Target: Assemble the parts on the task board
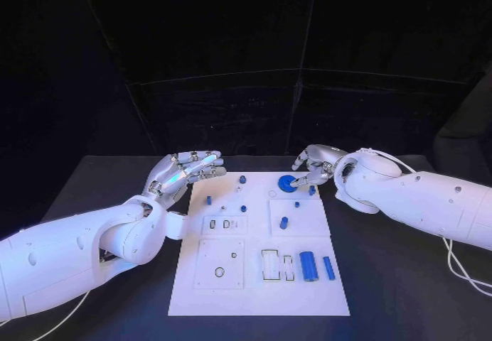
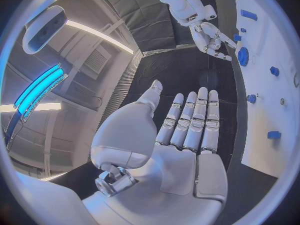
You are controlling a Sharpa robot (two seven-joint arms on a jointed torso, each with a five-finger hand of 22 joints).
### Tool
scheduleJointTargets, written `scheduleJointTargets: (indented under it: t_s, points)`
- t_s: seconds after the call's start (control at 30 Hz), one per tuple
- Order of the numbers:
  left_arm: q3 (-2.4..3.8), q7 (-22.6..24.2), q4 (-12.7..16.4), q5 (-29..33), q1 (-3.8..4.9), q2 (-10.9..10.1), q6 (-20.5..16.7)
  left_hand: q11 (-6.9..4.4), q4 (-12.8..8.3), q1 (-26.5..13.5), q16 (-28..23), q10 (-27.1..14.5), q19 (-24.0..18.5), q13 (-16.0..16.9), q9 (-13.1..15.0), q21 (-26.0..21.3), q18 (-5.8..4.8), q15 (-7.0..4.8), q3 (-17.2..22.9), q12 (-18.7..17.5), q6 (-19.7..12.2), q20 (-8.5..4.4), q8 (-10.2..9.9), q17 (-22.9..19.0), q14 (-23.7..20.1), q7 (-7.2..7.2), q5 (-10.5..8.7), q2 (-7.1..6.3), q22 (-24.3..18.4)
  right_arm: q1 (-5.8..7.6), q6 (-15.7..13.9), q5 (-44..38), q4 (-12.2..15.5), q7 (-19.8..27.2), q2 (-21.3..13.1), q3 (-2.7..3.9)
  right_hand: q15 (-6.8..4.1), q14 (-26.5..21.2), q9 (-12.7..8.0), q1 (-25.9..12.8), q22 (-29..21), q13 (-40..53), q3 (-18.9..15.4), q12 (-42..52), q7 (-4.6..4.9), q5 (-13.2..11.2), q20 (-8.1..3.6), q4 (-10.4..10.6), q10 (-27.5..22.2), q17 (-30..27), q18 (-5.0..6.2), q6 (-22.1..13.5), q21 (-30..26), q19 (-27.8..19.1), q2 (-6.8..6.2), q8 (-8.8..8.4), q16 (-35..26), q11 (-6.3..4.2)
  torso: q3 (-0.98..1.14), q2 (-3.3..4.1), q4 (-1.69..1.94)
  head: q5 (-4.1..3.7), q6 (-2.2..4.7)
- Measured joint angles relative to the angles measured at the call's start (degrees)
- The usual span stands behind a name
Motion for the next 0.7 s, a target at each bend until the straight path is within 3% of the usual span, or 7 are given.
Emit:
scheduleJointTargets:
  t_s: [0.1, 0.3, 0.37, 0.7]
  points:
    - [0.00, 0.0, -0.2, 0.0, 0.00, 0.2, 0.1, 0.00, 0.0, 0.0, 0.0, 0.0, 0.0, 0.0, 0.0, 0.0, 0.00, 0.00, 0.0, 0.0, 0.0, 0.00, 0.0, 0.0, 0.0, 0.00, 0.00, 0.00, 0.0, 0.00, 1.0, 0.4, -0.8, -0.7, 0.7, -0.01, 0.00, 0.0, 0.0, 0.6, 0.0, 0.0, -0.4, 1.1, 0.00, 0.0, 0.03, 0.4, 0.0, 0.0, -0.90, -0.4, 0.9, 1.3, -0.03, 0.20, 0.1, 0.00, 0.00, 0.04, 0.08, -0.08, -0.09]
    - [-0.01, -0.1, -0.4, 0.0, -0.01, 0.3, 0.3, 0.00, 0.0, 0.0, 0.0, 0.0, 0.0, 0.0, 0.0, 0.0, 0.01, 0.00, 0.0, 0.0, 0.0, 0.00, 0.0, 0.0, 0.0, 0.00, 0.00, 0.00, 0.0, -0.01, 2.6, 0.6, -2.1, -1.7, 2.2, -0.01, 0.00, 0.0, 0.0, 1.4, 0.0, 0.0, -0.4, 1.3, 0.00, 0.0, 0.08, 0.4, 0.0, 0.0, -0.89, -0.4, 2.1, 1.3, 0.68, 0.56, 0.6, 0.00, -0.04, 0.07, 0.21, -0.14, -0.24]
    - [-0.01, -0.1, -0.5, 0.0, -0.01, 0.3, 0.3, 0.00, 0.0, 0.0, 0.0, 0.0, 0.0, 0.0, 0.0, 0.0, 0.00, 0.00, 0.0, 0.0, 0.0, 0.00, 0.0, 0.0, 0.0, 0.00, 0.00, 0.00, 0.0, -0.01, 3.0, 0.6, -2.5, -1.9, 2.6, -0.01, 0.00, 0.0, 0.0, 1.8, 0.0, 0.0, -0.4, 1.6, 0.00, 0.0, 0.08, 0.4, 0.0, 0.0, -1.80, -0.4, 2.2, 1.3, 0.97, 0.67, 0.6, 0.00, -0.07, 0.08, 0.21, -0.14, -0.28]
    - [-0.01, -0.1, -0.6, 0.0, -0.02, 0.4, 0.5, 0.00, 0.0, 0.0, 0.0, 0.0, 0.0, 0.0, 0.0, 0.0, 0.00, 0.00, 0.0, 0.0, 0.0, 0.00, 0.0, 0.0, 0.0, 0.00, 0.00, 0.00, 0.0, -0.03, 4.8, 0.1, -3.9, -2.3, 4.0, -0.02, 0.00, 0.0, 0.1, 3.0, 0.0, 0.0, -0.2, 1.9, 0.00, 0.0, 0.08, 0.2, 0.1, 0.0, -1.79, -0.4, 2.5, 1.3, 1.67, 1.33, 0.8, -0.15, -0.08, 0.07, 0.21, -0.09, -0.51]
